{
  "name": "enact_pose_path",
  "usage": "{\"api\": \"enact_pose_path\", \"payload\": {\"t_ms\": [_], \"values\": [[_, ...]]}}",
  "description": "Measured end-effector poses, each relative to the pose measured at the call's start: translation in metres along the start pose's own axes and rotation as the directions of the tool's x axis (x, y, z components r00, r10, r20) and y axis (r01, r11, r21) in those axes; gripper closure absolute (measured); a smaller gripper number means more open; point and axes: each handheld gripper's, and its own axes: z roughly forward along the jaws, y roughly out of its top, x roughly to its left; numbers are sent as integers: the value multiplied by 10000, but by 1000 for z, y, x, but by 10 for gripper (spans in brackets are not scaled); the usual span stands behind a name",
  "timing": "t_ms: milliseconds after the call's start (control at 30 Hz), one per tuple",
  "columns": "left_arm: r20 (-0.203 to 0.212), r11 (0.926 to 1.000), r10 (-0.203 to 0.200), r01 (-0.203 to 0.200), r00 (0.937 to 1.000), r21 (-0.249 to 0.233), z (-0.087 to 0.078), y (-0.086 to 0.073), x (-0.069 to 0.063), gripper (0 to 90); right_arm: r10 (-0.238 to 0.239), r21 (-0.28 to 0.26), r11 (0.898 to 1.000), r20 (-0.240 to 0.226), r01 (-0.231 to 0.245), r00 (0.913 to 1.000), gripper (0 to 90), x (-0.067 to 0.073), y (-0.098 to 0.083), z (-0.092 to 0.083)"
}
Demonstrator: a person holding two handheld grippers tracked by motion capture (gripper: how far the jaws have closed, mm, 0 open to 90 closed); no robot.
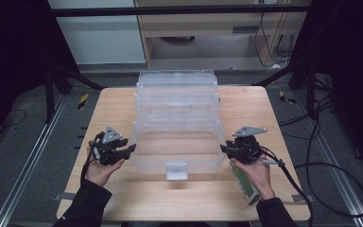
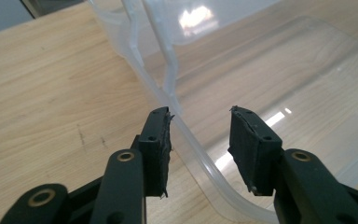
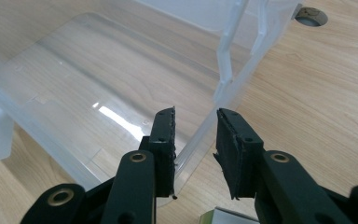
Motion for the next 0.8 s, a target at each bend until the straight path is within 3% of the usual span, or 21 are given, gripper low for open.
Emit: {"api": "enact_pose_path", "payload": {"t_ms": [233, 800], "values": [[-177, 9998, 79, -76, 9998, 165, 5, -4, 1, 650, 79, 81, 9999, -34, -78, 10000, 674, -1, 0, 5], [-255, 9993, 217, -209, 9994, 303, 0, -3, -3, 683, 187, 164, 9997, -41, -186, 9998, 726, 3, 0, 2]]}}
